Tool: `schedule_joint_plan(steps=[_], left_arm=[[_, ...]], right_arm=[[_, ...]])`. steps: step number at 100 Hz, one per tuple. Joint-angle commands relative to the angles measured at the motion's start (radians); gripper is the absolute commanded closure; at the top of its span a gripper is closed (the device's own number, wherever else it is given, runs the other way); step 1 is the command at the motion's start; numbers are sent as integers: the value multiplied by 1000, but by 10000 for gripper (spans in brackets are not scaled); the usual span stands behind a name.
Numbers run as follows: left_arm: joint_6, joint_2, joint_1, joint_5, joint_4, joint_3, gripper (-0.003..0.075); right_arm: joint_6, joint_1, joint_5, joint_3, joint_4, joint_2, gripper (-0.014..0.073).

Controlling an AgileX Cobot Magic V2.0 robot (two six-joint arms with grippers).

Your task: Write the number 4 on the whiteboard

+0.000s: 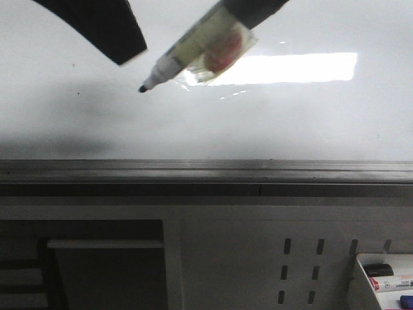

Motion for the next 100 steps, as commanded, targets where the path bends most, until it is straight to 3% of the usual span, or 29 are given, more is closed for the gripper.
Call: schedule_joint_plan(steps=[1,11,22,40,58,74,100], left_arm=[[-19,-110,50,-68,-75,-10,335],[-19,-215,109,-164,-120,64,335],[-21,-349,179,-244,-158,201,335],[-29,-536,269,-400,-200,423,335],[-29,-618,275,-559,-207,524,335],[-29,-618,275,-562,-208,526,335],[-29,-618,275,-562,-208,527,335]], right_arm=[[164,-5,-34,-28,-101,-71,649],[357,-38,-41,-4,-223,-127,649],[469,-100,-92,61,-239,-213,649],[476,-141,-153,165,-232,-329,649],[476,-141,-178,187,-219,-336,649],[476,-141,-153,163,-129,-273,649],[476,-141,-114,50,-111,-108,649]])
